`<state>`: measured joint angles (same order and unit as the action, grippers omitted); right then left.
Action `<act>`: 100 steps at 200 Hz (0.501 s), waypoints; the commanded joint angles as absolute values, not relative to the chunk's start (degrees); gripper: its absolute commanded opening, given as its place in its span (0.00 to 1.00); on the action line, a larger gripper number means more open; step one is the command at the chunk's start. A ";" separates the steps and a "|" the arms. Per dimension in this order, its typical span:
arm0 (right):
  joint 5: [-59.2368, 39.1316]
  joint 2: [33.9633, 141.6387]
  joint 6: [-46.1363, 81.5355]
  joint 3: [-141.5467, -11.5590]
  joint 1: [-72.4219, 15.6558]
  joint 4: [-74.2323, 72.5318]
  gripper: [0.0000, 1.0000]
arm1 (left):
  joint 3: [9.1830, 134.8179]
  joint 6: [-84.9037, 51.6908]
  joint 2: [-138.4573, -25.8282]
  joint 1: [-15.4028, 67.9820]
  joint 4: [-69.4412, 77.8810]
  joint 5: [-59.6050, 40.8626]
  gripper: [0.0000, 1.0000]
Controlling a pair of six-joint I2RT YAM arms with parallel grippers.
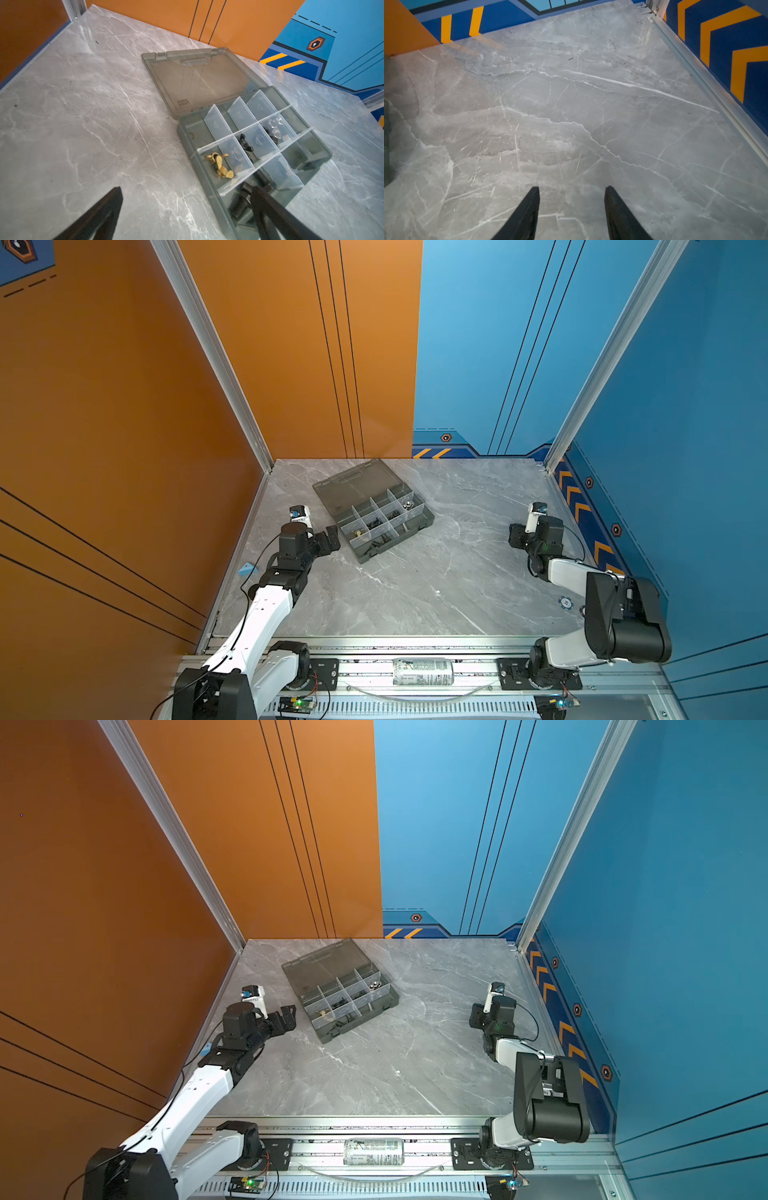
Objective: Sort the screws and nuts into containers
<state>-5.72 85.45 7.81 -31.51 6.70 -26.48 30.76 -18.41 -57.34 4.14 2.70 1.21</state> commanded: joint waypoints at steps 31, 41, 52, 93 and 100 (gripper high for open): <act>1.80 86.88 4.48 -30.26 1.03 -33.91 0.53 | 26.36 -13.56 -61.30 1.51 15.11 5.97 0.98; 5.78 86.64 3.22 -29.95 -1.02 -34.24 0.54 | 26.13 -12.90 -62.48 1.17 16.81 5.66 0.98; 7.99 86.57 2.56 -29.27 -2.23 -35.52 0.54 | 25.82 -12.04 -63.91 1.00 18.62 5.88 0.98; 9.88 86.08 3.53 -24.03 -2.10 -44.03 0.55 | 26.40 -9.99 -67.07 0.00 21.86 5.88 0.98; 10.00 87.09 3.92 -22.41 -1.85 -48.09 0.57 | 26.32 -9.54 -67.54 -0.15 22.50 5.88 0.98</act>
<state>6.33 86.70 4.01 -26.65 -2.52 -37.76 26.57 -12.36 -66.41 0.43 17.56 4.43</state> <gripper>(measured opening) 0.548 0.976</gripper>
